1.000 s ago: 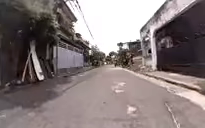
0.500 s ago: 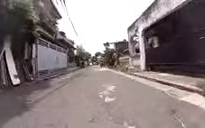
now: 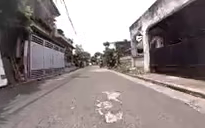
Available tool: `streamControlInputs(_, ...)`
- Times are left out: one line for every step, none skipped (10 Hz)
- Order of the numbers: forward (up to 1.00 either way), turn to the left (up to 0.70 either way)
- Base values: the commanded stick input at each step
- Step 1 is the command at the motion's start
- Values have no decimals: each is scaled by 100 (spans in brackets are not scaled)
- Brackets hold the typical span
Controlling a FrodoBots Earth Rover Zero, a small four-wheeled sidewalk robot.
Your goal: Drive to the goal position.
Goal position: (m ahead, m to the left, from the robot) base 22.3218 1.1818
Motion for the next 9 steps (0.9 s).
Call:
streamControlInputs(100, 0)
streamControlInputs(100, 0)
streamControlInputs(100, 0)
streamControlInputs(100, 0)
streamControlInputs(100, 0)
streamControlInputs(100, 0)
streamControlInputs(100, 0)
streamControlInputs(100, 0)
streamControlInputs(100, 0)
